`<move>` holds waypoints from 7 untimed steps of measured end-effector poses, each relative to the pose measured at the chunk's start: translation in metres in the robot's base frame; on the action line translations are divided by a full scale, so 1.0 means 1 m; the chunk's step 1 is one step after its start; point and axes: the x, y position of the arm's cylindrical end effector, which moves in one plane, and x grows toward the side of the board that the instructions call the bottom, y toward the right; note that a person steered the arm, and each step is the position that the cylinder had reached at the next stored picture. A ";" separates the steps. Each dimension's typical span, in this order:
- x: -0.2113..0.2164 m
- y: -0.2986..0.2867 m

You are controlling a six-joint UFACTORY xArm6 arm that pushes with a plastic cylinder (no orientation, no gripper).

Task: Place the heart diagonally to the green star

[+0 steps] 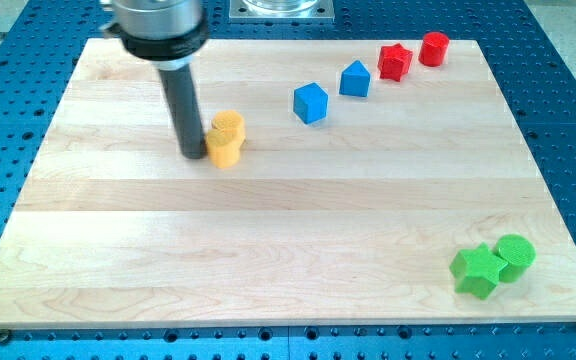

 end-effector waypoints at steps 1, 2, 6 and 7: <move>0.000 -0.011; -0.002 -0.020; 0.004 0.022; 0.021 0.071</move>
